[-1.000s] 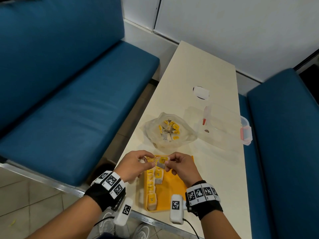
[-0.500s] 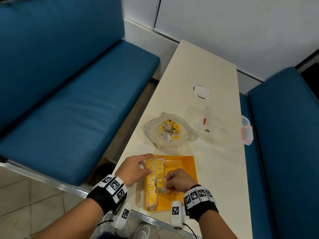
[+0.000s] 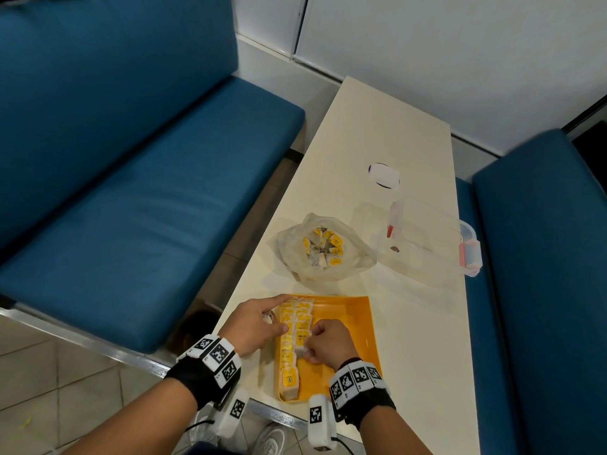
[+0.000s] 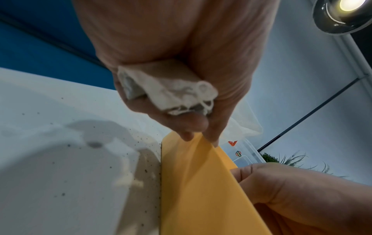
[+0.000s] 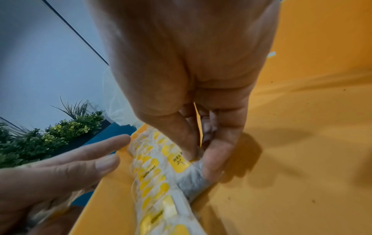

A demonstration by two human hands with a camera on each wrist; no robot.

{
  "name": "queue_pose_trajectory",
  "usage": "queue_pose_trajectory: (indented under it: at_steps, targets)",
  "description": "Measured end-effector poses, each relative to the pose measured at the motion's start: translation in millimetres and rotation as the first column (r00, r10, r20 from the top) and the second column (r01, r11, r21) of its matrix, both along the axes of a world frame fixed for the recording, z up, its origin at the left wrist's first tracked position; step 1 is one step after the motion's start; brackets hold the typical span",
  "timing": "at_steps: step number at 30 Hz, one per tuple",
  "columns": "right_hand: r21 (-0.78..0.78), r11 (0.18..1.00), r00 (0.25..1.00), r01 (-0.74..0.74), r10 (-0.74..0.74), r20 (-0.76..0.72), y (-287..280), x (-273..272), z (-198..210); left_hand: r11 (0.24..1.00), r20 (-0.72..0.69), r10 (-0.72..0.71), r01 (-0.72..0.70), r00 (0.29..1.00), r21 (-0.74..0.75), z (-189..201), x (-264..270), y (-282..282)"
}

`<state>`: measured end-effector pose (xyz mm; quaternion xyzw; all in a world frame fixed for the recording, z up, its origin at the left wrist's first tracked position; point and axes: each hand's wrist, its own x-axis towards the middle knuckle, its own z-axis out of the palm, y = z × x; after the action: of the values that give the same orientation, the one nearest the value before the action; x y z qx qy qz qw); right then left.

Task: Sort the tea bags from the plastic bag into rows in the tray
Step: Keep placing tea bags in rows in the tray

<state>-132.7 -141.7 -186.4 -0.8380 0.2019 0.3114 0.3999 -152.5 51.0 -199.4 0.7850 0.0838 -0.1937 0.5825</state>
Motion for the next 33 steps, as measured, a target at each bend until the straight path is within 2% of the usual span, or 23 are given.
queue_pose_trajectory:
  at_steps: [10,13,16,18,20,22,26,29,33]
  targets:
    - [-0.093,0.995,0.994,-0.026,0.036,0.099,5,-3,-1,1.000,-0.024,0.005,-0.006,1.000,-0.028,8,-1,2]
    - [-0.116,0.992,0.987,-0.057,0.074,0.142,4,-3,5,0.991,-0.055,0.053,-0.059,0.997,-0.117,18,-2,5]
    - [-0.091,0.990,0.950,-0.106,0.128,0.284,5,-1,23,0.960,-0.130,0.116,-0.144,0.985,-0.240,32,0,8]
    - [0.085,0.984,0.922,-0.156,0.115,0.370,11,-1,41,0.930,-0.181,0.108,-0.163,0.978,-0.329,38,2,7]
    - [0.238,0.938,0.908,-0.253,0.145,0.394,19,-1,57,0.881,-0.242,0.105,-0.203,0.965,-0.427,42,3,4]
    - [0.297,0.890,0.890,-0.347,0.213,0.403,27,-1,67,0.840,-0.300,0.112,-0.251,0.947,-0.481,49,4,1]
    - [0.269,0.876,0.860,-0.401,0.258,0.440,34,-4,71,0.783,-0.398,0.129,-0.340,0.908,-0.521,51,10,-1]
    - [0.204,0.898,0.834,-0.389,0.249,0.493,36,-7,70,0.778,-0.442,0.186,-0.407,0.877,-0.479,46,16,1]
    - [0.174,0.883,0.795,-0.437,0.289,0.533,42,-12,72,0.713,-0.505,0.291,-0.536,0.813,-0.452,40,23,5]
